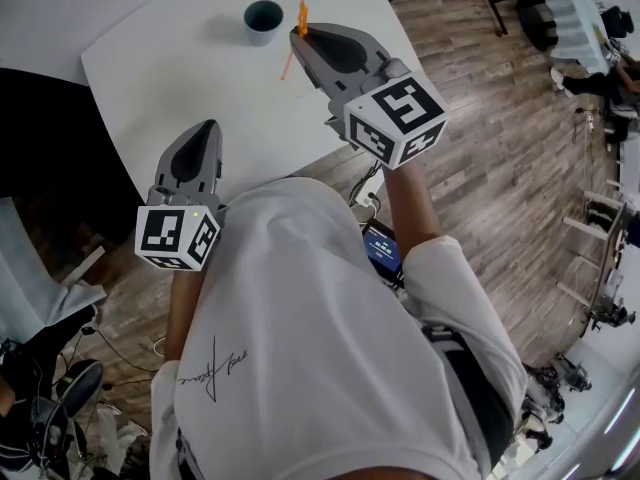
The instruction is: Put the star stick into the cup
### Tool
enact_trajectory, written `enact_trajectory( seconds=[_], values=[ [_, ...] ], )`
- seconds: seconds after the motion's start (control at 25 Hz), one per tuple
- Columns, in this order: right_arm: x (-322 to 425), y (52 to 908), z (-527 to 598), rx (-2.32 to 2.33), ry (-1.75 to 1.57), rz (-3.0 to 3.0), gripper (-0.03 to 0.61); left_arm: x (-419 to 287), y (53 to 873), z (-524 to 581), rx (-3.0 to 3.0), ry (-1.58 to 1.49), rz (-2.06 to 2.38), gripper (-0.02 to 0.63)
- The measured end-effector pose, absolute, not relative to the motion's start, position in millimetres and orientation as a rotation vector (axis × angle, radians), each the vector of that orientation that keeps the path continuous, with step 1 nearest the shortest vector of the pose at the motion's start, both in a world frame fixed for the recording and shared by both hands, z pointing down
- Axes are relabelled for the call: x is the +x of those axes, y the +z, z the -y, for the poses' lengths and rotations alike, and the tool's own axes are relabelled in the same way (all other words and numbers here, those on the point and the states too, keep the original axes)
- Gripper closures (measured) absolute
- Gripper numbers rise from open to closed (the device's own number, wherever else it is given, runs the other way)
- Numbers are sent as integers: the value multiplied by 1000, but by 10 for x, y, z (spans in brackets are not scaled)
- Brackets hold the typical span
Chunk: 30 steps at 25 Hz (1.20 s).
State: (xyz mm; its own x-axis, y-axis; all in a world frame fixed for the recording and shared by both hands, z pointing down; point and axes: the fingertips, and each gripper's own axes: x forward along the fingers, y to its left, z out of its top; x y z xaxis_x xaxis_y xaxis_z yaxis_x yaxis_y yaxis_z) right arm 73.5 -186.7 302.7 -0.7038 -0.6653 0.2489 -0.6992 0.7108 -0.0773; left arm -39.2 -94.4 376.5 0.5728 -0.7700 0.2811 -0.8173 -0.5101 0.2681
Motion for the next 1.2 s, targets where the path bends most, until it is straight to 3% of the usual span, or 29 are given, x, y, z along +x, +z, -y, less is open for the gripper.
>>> enact_trajectory(
  seconds=[1.2],
  values=[
    [625, 2736, 2505, 1051, 153, 2765, 563, -365, 3938, 943, 2363, 169, 1355, 604]
  ],
)
